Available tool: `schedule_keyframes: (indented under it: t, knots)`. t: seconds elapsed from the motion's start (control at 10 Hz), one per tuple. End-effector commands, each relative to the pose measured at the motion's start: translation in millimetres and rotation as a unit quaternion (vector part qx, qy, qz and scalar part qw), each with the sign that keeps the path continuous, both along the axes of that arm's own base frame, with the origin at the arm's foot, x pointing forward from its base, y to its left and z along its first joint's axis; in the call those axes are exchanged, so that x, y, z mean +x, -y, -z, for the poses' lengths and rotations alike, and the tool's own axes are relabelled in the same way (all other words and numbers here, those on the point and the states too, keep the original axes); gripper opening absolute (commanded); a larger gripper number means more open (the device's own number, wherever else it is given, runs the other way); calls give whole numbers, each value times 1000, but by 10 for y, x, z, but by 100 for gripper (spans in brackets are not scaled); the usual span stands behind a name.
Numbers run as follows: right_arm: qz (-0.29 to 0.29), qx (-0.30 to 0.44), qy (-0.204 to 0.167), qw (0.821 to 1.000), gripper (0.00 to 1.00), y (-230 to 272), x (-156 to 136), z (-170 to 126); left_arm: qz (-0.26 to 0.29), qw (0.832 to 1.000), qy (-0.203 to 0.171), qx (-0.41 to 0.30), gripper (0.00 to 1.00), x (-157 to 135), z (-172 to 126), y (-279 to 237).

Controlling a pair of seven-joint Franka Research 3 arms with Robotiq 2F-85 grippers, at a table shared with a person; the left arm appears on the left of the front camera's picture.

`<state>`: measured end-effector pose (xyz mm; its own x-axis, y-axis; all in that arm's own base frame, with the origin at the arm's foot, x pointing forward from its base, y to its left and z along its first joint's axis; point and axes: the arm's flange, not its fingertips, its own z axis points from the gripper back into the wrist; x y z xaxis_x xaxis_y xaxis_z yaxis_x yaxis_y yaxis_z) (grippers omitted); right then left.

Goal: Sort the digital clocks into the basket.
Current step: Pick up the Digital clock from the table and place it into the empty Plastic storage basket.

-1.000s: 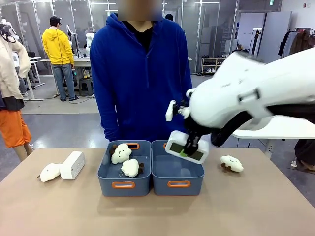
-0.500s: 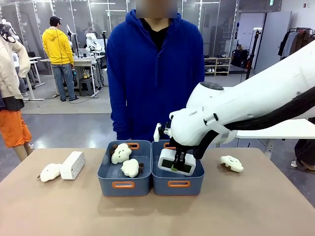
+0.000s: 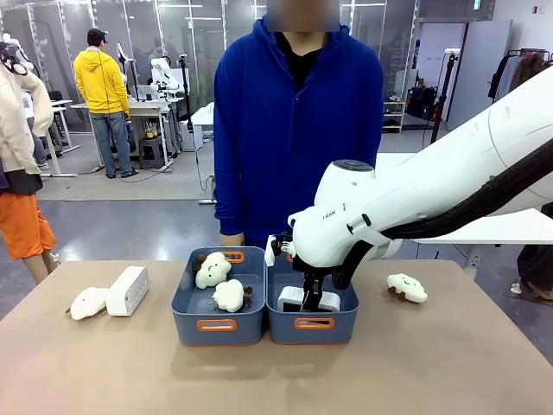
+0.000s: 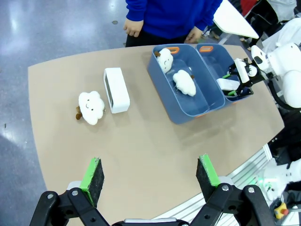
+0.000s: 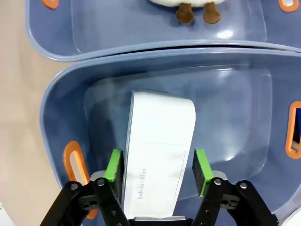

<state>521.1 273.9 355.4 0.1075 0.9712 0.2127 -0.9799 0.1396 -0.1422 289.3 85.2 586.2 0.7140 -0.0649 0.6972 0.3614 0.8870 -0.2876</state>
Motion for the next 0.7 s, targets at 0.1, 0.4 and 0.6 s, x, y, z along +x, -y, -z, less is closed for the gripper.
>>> schedule_keyframes:
  t: [0.1, 0.4, 0.6]
  knots:
    - [10, 4, -11, 1000, 100, 28, -66, -188, 4, 1000, -2, 10, 100, -12, -2, -11]
    - [0, 1, 0, 1000, 100, -4, 12, -50, 4, 1000, -2, 10, 100, -12, -2, -11]
    - [0, 1, 0, 1000, 100, -4, 12, -50, 4, 1000, -2, 10, 100, -12, -2, -11]
